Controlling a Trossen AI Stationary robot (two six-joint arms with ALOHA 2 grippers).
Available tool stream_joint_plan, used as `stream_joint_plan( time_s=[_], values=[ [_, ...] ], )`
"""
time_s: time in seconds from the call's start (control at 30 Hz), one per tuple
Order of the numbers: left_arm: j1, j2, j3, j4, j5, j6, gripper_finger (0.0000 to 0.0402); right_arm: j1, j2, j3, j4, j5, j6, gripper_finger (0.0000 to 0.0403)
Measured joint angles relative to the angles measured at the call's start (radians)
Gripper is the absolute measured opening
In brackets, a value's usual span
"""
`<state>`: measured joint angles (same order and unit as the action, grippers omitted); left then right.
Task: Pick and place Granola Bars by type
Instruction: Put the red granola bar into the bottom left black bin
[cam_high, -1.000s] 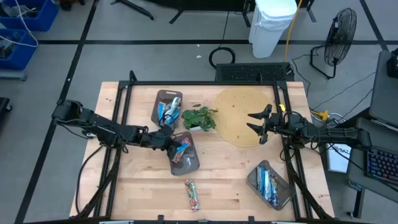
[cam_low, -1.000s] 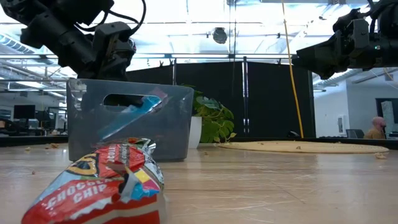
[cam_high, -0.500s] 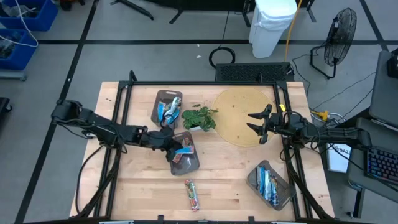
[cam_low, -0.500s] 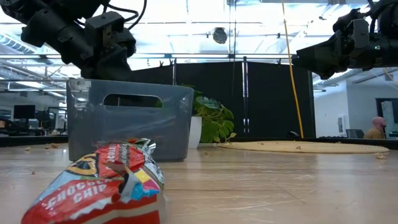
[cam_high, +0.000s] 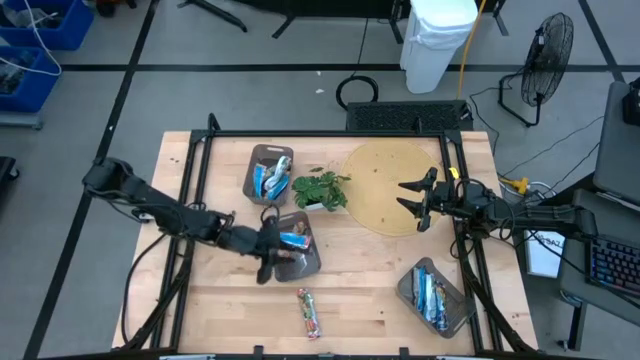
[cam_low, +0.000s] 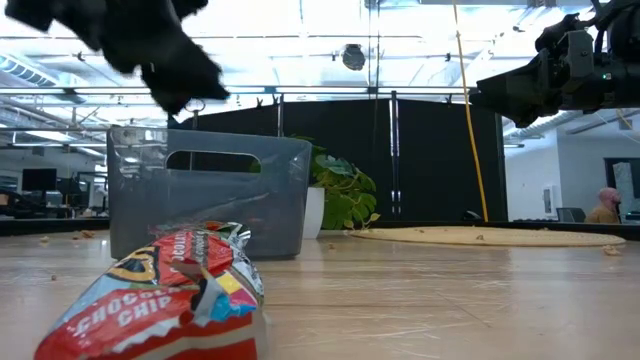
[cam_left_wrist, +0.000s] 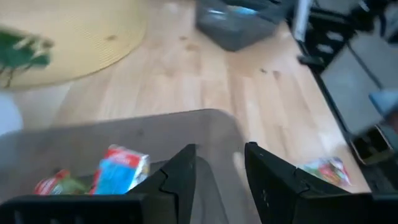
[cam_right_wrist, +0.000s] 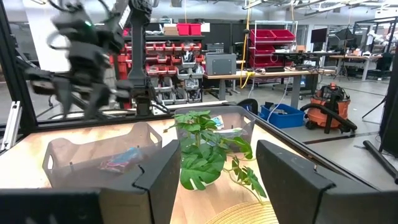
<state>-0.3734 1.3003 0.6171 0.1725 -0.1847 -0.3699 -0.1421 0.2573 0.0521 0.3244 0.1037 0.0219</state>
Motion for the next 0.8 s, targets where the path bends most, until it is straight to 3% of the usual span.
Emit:
stream_joint_plan(
  time_s=[0.27,0.43,0.57,0.8],
  values=[
    [-0.089,0.092,0.226,-0.27,-0.151,0.11,0.0141,0.0,0.0,0.0,0.0,0.0,0.0,0.0201],
    [-0.087,0.247,0.331,-0.329,-0.154,0.134,0.0141,0.0,0.0,0.0,0.0,0.0,0.0,0.0201],
    [-0.086,0.372,0.426,-0.398,-0.089,0.145,0.0141,0.0,0.0,0.0,0.0,0.0,0.0,0.0201],
    [-0.109,0.497,0.562,-0.501,0.118,0.271,0.0141,0.0,0.0,0.0,0.0,0.0,0.0,0.0201]
  ],
)
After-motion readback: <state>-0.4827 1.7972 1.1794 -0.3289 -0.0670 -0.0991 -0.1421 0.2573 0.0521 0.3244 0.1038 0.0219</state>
